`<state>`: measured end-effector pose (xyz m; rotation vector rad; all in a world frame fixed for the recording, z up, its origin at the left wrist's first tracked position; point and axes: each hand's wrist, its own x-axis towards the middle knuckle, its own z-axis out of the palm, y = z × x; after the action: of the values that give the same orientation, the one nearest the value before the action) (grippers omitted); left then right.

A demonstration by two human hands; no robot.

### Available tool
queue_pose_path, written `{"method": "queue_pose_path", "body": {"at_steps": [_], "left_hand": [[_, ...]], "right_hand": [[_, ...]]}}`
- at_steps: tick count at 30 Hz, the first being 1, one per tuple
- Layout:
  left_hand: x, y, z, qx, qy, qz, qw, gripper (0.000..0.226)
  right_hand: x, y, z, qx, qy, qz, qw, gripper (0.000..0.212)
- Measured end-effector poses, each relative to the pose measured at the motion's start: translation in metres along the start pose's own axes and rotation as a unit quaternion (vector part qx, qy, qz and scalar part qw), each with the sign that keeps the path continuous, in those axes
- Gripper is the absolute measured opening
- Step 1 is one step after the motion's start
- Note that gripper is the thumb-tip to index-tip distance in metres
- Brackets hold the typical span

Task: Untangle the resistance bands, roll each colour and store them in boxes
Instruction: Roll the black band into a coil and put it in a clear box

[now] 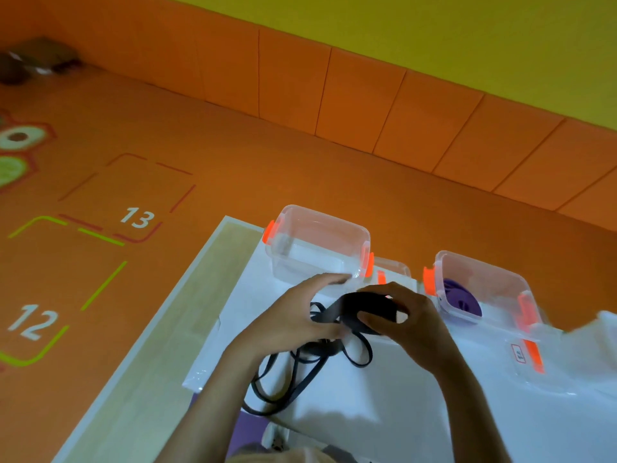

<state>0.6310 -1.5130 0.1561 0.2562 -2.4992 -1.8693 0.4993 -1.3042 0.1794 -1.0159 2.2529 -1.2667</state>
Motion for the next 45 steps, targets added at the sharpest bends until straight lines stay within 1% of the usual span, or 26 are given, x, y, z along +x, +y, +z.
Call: {"method": "queue_pose_path", "body": {"at_steps": [2,3,5,7,10,13,16,18,20,21,22,24,26,29,32,36,39,45], "left_hand": [[0.004,0.003,0.004,-0.013,0.010,0.005,1.000,0.049],[0.005,0.004,0.005,-0.033,0.016,0.004,0.999,0.042],[0.007,0.004,0.008,-0.053,0.013,0.011,0.998,0.036],[0.009,0.007,0.011,-0.051,0.010,0.018,0.999,0.035],[0.013,0.015,0.017,-0.041,0.028,0.035,0.998,0.040],[0.018,0.023,0.024,-0.056,0.031,0.051,0.997,0.050],[0.022,0.032,0.033,-0.066,0.016,0.062,0.996,0.062],[0.024,0.038,0.044,-0.092,0.042,0.069,0.992,0.066],[0.026,0.042,0.055,-0.115,0.084,0.076,0.987,0.067],[0.027,0.044,0.060,-0.119,0.099,0.076,0.985,0.066],[0.027,0.047,0.064,-0.123,0.110,0.074,0.983,0.063],[0.025,0.054,0.072,-0.127,0.125,0.072,0.981,0.054],[0.022,0.063,0.081,-0.112,0.124,0.070,0.983,0.045],[0.019,0.080,0.101,-0.107,0.126,0.072,0.984,0.042],[0.015,0.090,0.118,-0.152,0.132,0.071,0.977,0.041],[0.002,0.086,0.126,-0.140,0.082,0.042,0.986,0.043],[-0.008,0.087,0.135,-0.157,0.085,0.020,0.984,0.041],[-0.013,0.091,0.152,-0.164,0.114,0.025,0.979,0.038]], "right_hand": [[-0.004,-0.001,0.000,0.000,-0.008,0.003,1.000,0.031],[-0.007,-0.001,-0.001,0.005,-0.007,0.009,1.000,0.032],[-0.011,0.001,-0.004,0.017,-0.003,0.022,1.000,0.034],[-0.015,0.005,-0.009,0.041,0.001,0.030,0.999,0.031],[-0.020,0.010,-0.018,0.117,0.013,0.051,0.992,0.031],[-0.024,0.010,-0.024,0.228,0.028,0.060,0.971,0.031],[-0.027,0.012,-0.029,0.353,0.050,0.061,0.932,0.031],[-0.030,0.018,-0.032,0.432,0.048,0.057,0.899,0.040],[-0.035,0.025,-0.037,0.475,0.034,0.050,0.878,0.048],[-0.038,0.027,-0.040,0.474,0.030,0.046,0.879,0.049],[-0.042,0.030,-0.046,0.452,0.031,0.042,0.891,0.047],[-0.051,0.035,-0.063,0.363,0.032,0.032,0.931,0.041],[-0.058,0.037,-0.083,0.271,0.007,0.045,0.962,0.039],[-0.067,0.038,-0.105,0.194,-0.003,0.071,0.978,0.037],[-0.078,0.039,-0.117,0.210,0.027,0.048,0.976,0.037],[-0.095,0.049,-0.124,0.305,0.064,0.047,0.949,0.037],[-0.107,0.056,-0.122,0.337,0.049,0.052,0.939,0.034],[-0.121,0.065,-0.123,0.360,0.042,0.056,0.930,0.031]]}}
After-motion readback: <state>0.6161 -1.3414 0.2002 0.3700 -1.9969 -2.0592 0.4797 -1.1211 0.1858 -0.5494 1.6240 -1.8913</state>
